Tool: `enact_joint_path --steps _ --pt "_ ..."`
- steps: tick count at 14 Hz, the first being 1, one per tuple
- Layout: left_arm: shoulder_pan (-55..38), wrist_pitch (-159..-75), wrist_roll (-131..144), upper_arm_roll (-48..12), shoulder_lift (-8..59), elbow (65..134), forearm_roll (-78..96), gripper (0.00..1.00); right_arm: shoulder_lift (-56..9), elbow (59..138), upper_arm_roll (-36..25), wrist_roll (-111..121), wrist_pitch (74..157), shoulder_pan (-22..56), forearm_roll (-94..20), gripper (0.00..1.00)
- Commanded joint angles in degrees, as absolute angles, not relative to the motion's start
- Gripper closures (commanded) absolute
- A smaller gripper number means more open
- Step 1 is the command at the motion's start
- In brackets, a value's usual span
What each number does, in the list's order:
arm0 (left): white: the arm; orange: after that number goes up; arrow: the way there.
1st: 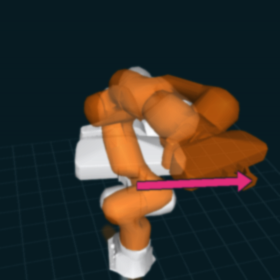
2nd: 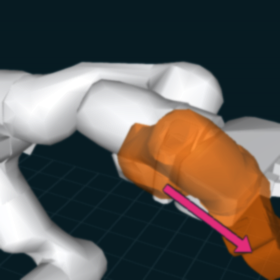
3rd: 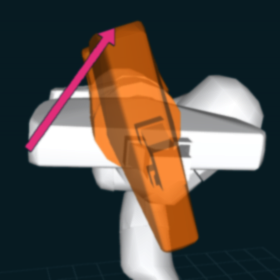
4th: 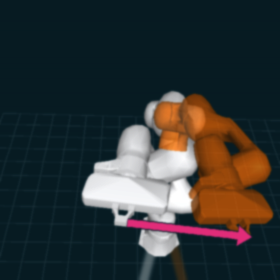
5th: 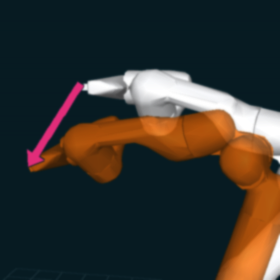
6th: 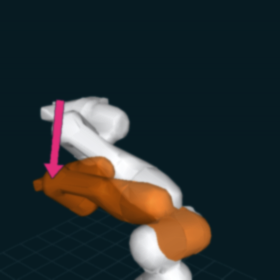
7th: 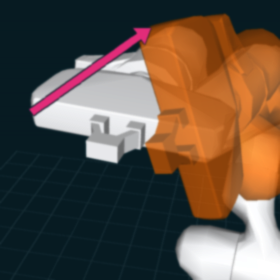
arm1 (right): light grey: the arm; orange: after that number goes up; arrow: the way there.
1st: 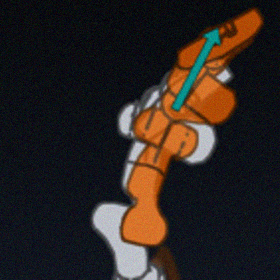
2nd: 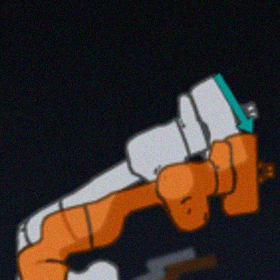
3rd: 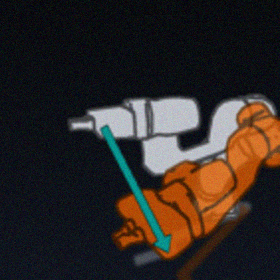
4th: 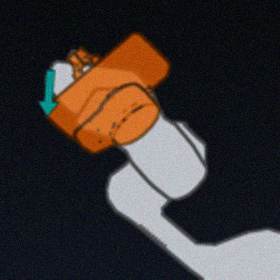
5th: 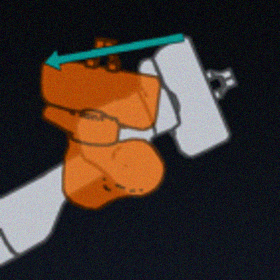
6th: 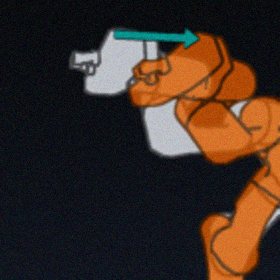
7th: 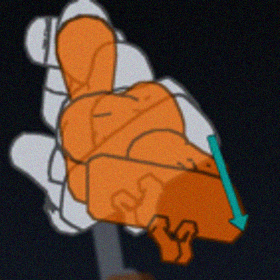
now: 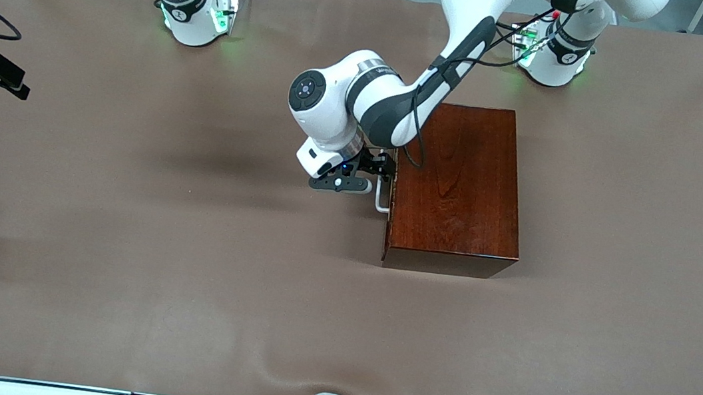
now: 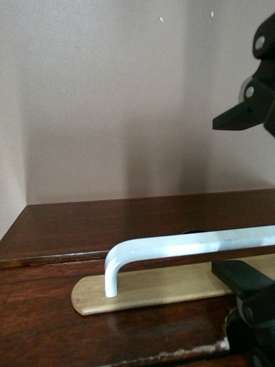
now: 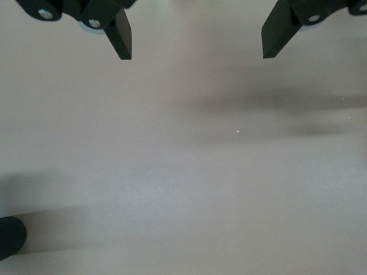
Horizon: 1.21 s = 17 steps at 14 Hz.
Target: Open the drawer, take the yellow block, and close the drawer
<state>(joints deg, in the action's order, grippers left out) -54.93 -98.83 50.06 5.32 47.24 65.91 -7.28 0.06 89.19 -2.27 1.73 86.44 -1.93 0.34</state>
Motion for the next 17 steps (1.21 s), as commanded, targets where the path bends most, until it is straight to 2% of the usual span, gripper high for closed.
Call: enact_joint_path --steps 1,17 --pt "-55.02 -100.1 52.64 5.45 49.13 63.63 -8.0 0.0 1.49 90.44 -1.49 1.58 86.48 -3.6 -0.79 0.0" --pt "-55.55 -112.67 60.29 4.66 49.75 63.02 -1.58 0.0 1.49 90.44 -1.49 1.58 86.4 -3.96 -1.23 0.0"
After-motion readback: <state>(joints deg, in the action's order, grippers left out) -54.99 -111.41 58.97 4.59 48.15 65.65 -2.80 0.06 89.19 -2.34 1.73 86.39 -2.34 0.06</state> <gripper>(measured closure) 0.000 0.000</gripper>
